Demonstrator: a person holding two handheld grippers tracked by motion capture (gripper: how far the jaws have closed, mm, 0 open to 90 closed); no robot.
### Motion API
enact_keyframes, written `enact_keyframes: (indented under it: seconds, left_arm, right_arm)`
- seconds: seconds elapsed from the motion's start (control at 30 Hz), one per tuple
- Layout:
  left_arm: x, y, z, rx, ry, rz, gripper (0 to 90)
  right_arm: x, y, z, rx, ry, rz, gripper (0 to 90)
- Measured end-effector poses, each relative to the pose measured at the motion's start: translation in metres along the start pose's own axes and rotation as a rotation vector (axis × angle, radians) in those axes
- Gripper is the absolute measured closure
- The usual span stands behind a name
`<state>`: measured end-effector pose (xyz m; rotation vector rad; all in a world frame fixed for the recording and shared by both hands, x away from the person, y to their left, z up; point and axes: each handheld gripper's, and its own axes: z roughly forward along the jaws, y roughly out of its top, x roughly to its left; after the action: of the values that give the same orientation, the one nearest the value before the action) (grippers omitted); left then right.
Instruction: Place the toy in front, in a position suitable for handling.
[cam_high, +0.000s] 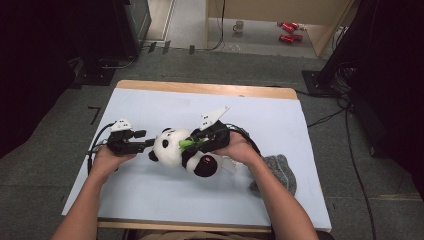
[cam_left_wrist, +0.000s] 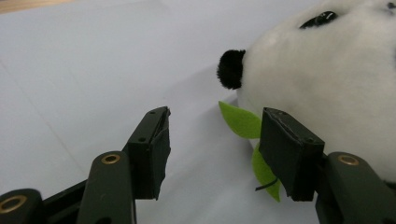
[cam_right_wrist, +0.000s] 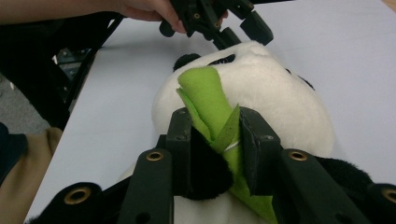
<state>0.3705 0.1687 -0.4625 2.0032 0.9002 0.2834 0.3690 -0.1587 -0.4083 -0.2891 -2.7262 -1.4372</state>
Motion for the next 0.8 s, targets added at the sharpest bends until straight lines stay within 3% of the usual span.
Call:
enact_keyframes:
  seconds: [0.3, 0.47, 0.5, 0.8]
  left_arm:
    - [-0.002, 0.002, -0.001, -0.008, -0.010, 0.000, 42.9]
    - [-0.003, 0.003, -0.003, -0.007, -0.022, -0.003, 43.2]
    - [-0.003, 0.004, -0.003, -0.010, -0.028, -0.005, 43.2]
    - [-0.006, 0.008, -0.008, -0.011, -0.064, 0.006, 43.7]
  right_arm:
    - [0.004, 0.004, -0.005, 0.007, -0.028, 0.041, 55.5]
    - [0.007, 0.009, -0.021, -0.061, -0.052, 0.055, 54.4]
    - [0.008, 0.010, -0.028, -0.083, -0.067, 0.065, 53.8]
    - [0.005, -0.001, -0.049, -0.062, -0.157, 0.105, 49.9]
